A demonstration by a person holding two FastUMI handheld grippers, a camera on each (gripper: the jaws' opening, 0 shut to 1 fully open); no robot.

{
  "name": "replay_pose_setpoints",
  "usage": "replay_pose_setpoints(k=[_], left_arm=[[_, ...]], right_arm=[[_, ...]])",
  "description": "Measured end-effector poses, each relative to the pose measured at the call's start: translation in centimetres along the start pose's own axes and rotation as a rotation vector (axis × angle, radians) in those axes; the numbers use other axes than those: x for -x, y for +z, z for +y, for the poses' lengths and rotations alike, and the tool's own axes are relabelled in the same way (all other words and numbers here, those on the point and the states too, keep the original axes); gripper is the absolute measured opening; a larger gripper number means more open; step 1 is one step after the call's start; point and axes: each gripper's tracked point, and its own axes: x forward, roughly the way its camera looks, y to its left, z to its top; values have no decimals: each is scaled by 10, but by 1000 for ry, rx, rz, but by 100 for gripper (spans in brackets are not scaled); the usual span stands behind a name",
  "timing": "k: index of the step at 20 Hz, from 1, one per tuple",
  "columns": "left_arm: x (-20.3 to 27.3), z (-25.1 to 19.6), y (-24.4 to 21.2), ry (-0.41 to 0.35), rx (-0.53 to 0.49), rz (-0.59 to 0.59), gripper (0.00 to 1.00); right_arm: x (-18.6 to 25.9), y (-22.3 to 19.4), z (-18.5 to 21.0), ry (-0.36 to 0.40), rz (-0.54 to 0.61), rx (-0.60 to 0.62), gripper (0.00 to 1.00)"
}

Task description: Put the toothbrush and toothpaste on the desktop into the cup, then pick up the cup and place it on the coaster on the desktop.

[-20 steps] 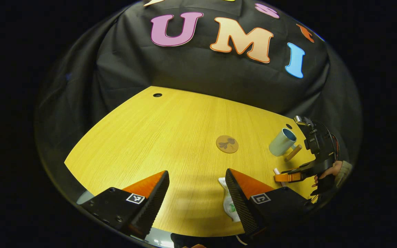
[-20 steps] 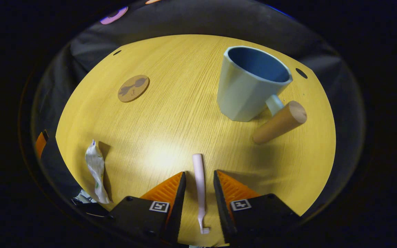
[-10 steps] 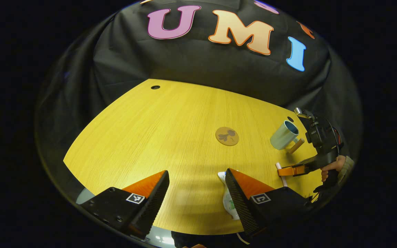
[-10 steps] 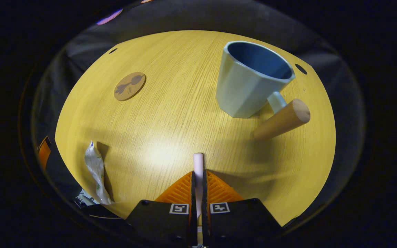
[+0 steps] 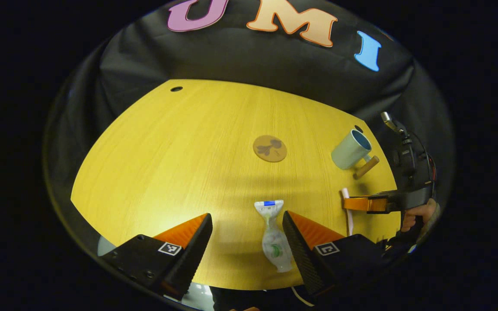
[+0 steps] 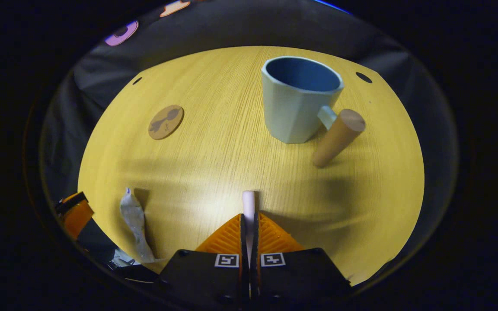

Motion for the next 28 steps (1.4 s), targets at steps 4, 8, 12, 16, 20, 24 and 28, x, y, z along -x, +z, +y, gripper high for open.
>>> replay_pose_setpoints(k=[4, 8, 12, 16, 20, 24, 28], left_arm=[[-24, -23, -17, -42, 77, 135, 94], [-46, -28, -34, -19, 99, 248, 89], [-60, -26, -39, 4, 114, 306, 71], [-69, -22, -48, 31, 131, 363, 41], [-72, -27, -47, 44, 157, 365, 25], [-76, -31, -47, 33, 152, 357, 11], [-73, -29, -40, -13, 153, 308, 4]], right_arm=[[29, 6, -5, 23, -87, -76, 4], [48, 6, -17, 16, -138, -118, 4], [59, 1, -29, 0, -160, -144, 4], [67, 0, -45, -25, -181, -160, 4], [70, -2, -59, -44, -186, -180, 4], [73, 4, -66, -43, -214, -195, 4], [78, 13, -65, -29, -252, -184, 4]])
